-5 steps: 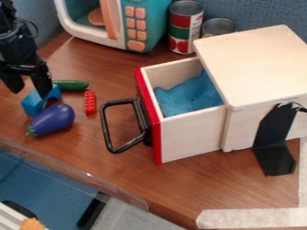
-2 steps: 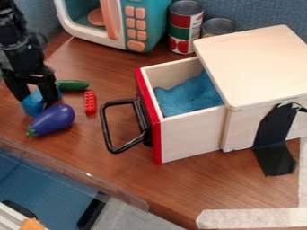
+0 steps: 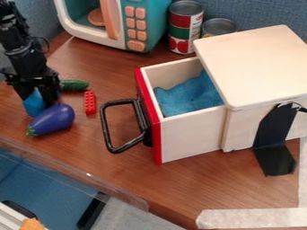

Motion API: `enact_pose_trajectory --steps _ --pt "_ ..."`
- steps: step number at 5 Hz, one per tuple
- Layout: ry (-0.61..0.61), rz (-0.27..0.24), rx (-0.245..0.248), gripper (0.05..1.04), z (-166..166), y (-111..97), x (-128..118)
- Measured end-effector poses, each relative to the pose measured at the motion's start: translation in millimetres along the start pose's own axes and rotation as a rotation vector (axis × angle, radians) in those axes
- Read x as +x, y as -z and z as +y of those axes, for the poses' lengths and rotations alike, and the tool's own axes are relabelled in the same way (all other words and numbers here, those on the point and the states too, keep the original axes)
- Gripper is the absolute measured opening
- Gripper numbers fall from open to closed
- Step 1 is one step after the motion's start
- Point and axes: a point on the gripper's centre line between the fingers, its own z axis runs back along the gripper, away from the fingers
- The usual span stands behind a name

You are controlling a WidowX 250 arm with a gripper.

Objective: Move the blue object inside the drawer

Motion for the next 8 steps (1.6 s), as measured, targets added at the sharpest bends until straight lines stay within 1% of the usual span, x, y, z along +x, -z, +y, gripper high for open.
enact_pose_trajectory --steps 1,2,3,4,5,6,7,8 --pt "-0.001 -0.029 -0.023 0.587 -5.7 -18.0 1.8" --pt "-0.033 -0.084 0.015 0.587 -8.3 -50.8 -0.3" --pt "-0.04 -0.095 0.002 0.587 -24.6 -74.0 -6.9" --pt "-0.029 -0.122 -0.022 0.587 -53.7 -90.7 -13.9" --pt "-0.041 -0.121 -0.076 0.587 -85.1 -101.0 -23.4" --pt "-0.038 -0.102 -0.134 0.587 -112.5 -111.4 -27.3" --pt "-0.048 -0.092 -0.173 0.587 -137.5 -123.7 -20.1" --pt "-0.069 -0.092 -0.185 0.587 -163.2 -130.2 -8.4"
